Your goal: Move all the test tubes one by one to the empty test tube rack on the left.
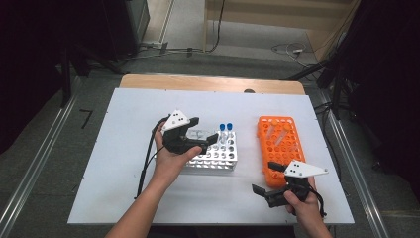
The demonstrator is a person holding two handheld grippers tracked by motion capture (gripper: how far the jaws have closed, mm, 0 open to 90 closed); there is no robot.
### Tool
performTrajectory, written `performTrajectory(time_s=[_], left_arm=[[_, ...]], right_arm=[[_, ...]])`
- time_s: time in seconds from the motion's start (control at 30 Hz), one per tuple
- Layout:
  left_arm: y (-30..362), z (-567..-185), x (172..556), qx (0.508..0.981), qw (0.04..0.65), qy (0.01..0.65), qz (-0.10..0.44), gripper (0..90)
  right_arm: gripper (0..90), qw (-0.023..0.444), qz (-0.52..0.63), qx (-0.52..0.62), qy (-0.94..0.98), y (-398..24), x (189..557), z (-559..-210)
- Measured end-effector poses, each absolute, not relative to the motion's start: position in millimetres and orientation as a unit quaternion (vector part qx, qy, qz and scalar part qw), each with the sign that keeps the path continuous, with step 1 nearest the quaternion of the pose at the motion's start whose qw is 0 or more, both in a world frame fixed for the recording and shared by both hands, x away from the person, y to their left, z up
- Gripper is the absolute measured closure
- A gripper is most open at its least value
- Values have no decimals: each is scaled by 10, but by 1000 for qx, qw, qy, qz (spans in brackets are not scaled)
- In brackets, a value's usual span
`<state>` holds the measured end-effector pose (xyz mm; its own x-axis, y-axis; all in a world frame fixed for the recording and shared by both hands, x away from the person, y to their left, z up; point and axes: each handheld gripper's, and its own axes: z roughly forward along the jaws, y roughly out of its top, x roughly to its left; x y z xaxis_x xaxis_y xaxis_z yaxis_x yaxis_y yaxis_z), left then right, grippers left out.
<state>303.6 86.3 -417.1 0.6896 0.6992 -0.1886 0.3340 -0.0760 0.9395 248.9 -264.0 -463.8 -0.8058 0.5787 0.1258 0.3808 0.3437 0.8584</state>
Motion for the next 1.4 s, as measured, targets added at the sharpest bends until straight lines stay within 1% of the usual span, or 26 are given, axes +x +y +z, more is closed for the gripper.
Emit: performTrajectory(time_s=[0.13, 0.2, 0.47, 0.5, 0.7, 0.97, 1.2, 1.4], left_arm=[[913, -4178, 2931, 718, 575, 359, 156, 6], [945, -4183, 2874, 717, 577, 358, 155, 0], [1056, -4184, 2638, 717, 582, 350, 159, 0], [1073, -4188, 2613, 718, 582, 348, 159, 0], [1151, -4254, 2478, 713, 583, 354, 161, 0], [1231, -4272, 2409, 711, 583, 358, 164, 0], [1243, -4282, 2396, 712, 580, 359, 165, 0], [1255, -4288, 2389, 712, 580, 359, 166, 0]], right_arm=[[0, 101, 492, 300, 811, -2641, 2495, -4629], [0, 104, 492, 301, 811, -2642, 2498, -4623], [0, 113, 494, 314, 803, -2701, 2532, -4582], [15, 115, 494, 315, 802, -2715, 2537, -4576], [20, 128, 497, 332, 791, -2829, 2578, -4535], [26, 139, 500, 348, 781, -3031, 2606, -4484], [33, 145, 491, 366, 777, -3183, 2660, -4518], [63, 162, 478, 398, 766, -3269, 2765, -4585]])
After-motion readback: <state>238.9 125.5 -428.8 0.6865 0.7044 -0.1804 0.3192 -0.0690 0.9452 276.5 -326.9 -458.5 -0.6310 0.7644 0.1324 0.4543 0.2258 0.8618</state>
